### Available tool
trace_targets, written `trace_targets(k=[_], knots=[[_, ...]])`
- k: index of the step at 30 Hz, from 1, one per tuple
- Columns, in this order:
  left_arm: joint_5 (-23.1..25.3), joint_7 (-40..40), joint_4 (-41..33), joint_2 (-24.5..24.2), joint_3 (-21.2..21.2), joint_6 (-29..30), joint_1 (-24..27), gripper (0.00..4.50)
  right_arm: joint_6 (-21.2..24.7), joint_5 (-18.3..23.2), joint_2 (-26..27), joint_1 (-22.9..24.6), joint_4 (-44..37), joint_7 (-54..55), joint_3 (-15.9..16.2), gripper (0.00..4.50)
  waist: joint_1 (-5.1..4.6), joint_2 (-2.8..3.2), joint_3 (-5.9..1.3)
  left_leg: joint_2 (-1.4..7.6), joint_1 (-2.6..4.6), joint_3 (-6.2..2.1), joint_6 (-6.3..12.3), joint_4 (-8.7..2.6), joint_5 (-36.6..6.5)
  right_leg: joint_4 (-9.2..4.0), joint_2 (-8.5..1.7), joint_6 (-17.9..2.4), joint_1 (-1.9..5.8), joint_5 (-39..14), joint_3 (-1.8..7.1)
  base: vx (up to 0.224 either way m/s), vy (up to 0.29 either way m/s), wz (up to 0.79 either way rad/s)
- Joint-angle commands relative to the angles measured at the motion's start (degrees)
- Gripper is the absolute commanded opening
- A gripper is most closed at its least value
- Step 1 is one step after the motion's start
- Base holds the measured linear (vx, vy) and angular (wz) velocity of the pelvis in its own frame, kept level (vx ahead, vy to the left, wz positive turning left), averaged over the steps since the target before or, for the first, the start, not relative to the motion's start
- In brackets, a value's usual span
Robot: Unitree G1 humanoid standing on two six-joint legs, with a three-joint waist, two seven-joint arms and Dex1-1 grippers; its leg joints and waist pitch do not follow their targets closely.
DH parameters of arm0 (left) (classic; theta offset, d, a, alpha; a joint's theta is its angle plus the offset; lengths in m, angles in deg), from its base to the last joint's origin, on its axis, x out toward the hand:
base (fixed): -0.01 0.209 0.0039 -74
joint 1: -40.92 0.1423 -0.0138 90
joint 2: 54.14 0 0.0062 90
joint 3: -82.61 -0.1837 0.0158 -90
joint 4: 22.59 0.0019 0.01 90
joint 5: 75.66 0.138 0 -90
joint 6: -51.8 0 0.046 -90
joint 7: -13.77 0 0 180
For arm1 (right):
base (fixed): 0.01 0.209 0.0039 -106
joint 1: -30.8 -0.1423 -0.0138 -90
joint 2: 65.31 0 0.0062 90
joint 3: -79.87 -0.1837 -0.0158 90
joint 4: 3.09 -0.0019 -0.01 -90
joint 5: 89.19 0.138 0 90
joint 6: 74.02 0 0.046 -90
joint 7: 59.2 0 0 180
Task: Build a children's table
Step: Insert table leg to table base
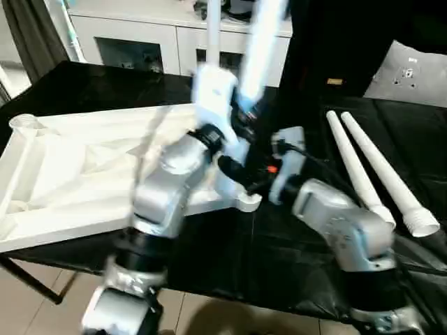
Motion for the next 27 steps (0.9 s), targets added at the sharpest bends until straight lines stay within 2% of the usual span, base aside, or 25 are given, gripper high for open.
trace_targets(k=[1, 2, 5, 11, 15, 16, 19, 24, 25, 27], knots=[[0.80, -0.63, -1.80, 0.18, -0.62, -0.96, -0.22, 1.83, -0.74, -0.69, 0.30, -0.94, 1.05, 1.36, -0.68, 3.52, -0.15, -0.68, -4.11, 1.38, -0.16, -0.32, 0.74, -3.77, -7.82, -4.84, -3.82, -2.50, 3.40, -23.63, 2.31, 0.000, 0.000, 0.00], [1.04, -0.89, -1.78, 0.23, -0.65, -1.10, -0.24, 1.83, -0.91, -0.92, 0.60, -1.21, 1.47, 1.70, -0.93, 3.52, -0.19, -0.87, -4.10, 1.35, -0.20, -0.29, 0.72, -3.76, -7.89, -4.93, -3.83, -2.24, 3.41, -23.97, 2.29, 0.000, 0.000, 0.00], [1.83, -1.26, -1.58, 0.01, -0.77, -1.51, -0.47, 1.83, -1.48, -1.36, 1.18, -2.15, 2.65, 2.53, -1.51, 3.22, -0.35, -0.71, -4.14, 1.38, -0.18, -0.37, 0.73, -3.77, -7.88, -4.83, -3.77, -1.99, 3.35, -23.76, 2.28, 0.000, 0.000, 0.00], [2.10, -0.68, -1.66, 0.59, -0.85, -1.21, -0.37, 1.83, -1.84, -1.02, 1.82, -2.48, 3.35, 2.67, -2.18, 2.66, -0.29, -0.52, -4.24, 1.49, -0.07, -0.32, 0.86, -3.76, -7.02, -4.42, -3.72, -3.26, 3.38, -20.22, 2.43, 0.000, 0.000, 0.00], [2.32, -0.42, -1.81, 0.62, -1.52, -1.33, -0.07, 1.83, -2.01, -1.06, 1.78, -2.67, 3.75, 2.43, -2.24, 2.34, -0.23, -0.55, -4.20, 1.50, -0.09, -0.29, 0.85, -3.79, -7.33, -4.42, -3.78, -3.71, 3.49, -20.20, 2.46, 0.000, 0.000, 0.00], [2.37, -0.37, -1.76, 0.59, -1.58, -1.41, -0.05, 1.83, -2.08, -1.06, 1.77, -2.74, 3.86, 2.42, -2.24, 2.24, -0.22, -0.40, -4.20, 1.52, -0.07, -0.32, 0.83, -3.80, -7.40, -4.41, -3.80, -3.67, 3.50, -20.30, 2.46, 0.000, 0.000, 0.00], [2.79, 0.32, -1.53, 0.20, -1.91, -1.74, -0.29, 1.83, -2.12, -0.88, 1.64, -3.01, 4.23, 2.30, -2.30, 2.13, -0.25, -0.52, -4.15, 1.44, -0.04, -0.31, 0.70, -3.79, -7.93, -4.64, -3.83, -3.16, 3.45, -21.99, 2.44, 0.000, 0.000, 0.00], [1.81, 0.86, -1.81, 0.60, -1.30, -1.54, -0.24, 1.83, -2.09, -1.06, 1.54, -3.09, 4.56, 2.12, -2.28, 2.02, -0.27, -0.52, -4.22, 1.50, -0.09, -0.33, 0.71, -3.77, -7.35, -4.47, -3.82, -3.44, 3.49, -20.63, 2.48, 0.000, 0.000, 0.00], [0.01, 1.05, -2.56, 1.49, 0.01, -1.20, 0.19, 2.18, -2.08, -1.19, 1.50, -3.01, 4.60, 2.05, -2.22, 2.02, -0.27, -0.51, -4.24, 1.53, -0.05, -0.31, 0.72, -3.76, -7.19, -4.38, -3.80, -3.82, 3.48, -19.95, 2.51, 0.000, 0.000, 0.00], [-0.66, 1.45, -2.95, 1.63, 0.45, -1.30, 0.38, 2.53, -2.08, -1.22, 1.48, -2.98, 4.62, 2.01, -2.22, 2.01, -0.27, -0.50, -4.20, 1.45, -0.13, -0.27, 0.79, -3.74, -7.16, -4.40, -3.80, -4.21, 3.56, -19.67, 2.49, 0.000, 0.000, 0.00]])
